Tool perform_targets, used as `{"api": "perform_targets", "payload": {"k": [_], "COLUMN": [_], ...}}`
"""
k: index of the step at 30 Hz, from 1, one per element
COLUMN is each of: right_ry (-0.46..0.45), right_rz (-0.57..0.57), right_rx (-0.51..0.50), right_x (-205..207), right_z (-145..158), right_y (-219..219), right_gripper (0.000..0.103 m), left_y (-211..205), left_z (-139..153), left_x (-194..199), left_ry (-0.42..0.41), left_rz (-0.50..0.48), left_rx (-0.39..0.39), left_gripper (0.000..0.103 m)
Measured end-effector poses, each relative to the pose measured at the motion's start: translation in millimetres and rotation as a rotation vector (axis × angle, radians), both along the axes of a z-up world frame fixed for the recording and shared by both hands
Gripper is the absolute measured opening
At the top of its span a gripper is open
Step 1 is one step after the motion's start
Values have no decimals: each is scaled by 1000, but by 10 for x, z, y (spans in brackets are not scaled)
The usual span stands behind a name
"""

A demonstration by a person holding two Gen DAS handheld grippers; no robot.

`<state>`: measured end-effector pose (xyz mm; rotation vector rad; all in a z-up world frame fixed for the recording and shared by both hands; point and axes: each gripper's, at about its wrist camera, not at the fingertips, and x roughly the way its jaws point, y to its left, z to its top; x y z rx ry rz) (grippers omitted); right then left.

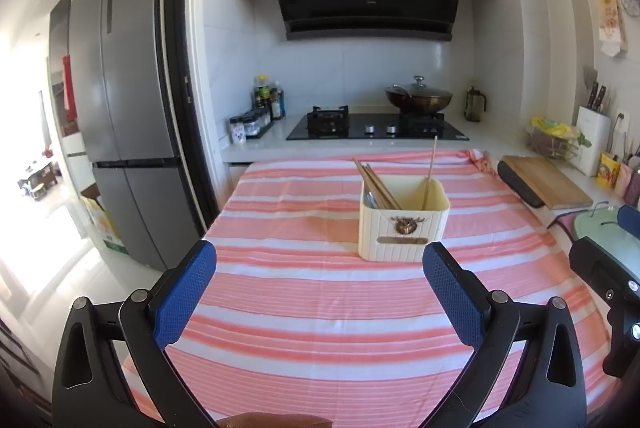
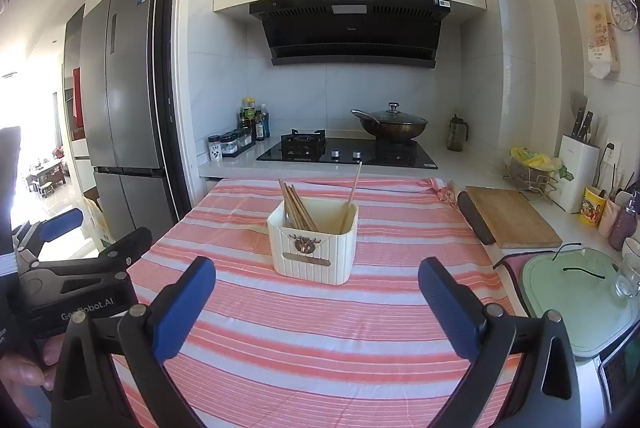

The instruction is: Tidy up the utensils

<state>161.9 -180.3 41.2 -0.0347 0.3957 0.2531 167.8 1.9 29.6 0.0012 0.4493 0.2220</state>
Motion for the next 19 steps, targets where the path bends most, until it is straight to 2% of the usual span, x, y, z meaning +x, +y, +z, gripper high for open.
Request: {"api": "perform_targets", "payload": {"k": [19], "right_ry": [17], "right_rz": [-11], "right_rx": [-9], "right_x": [70], "right_z": [-60], "right_y": [-16], "right_gripper": [103], "left_y": [-9], "left_z": [-42], "left_x": [59], "left_ry": [5], "left_rz": [14], "left_rx": [-15], "left_gripper": [103]}}
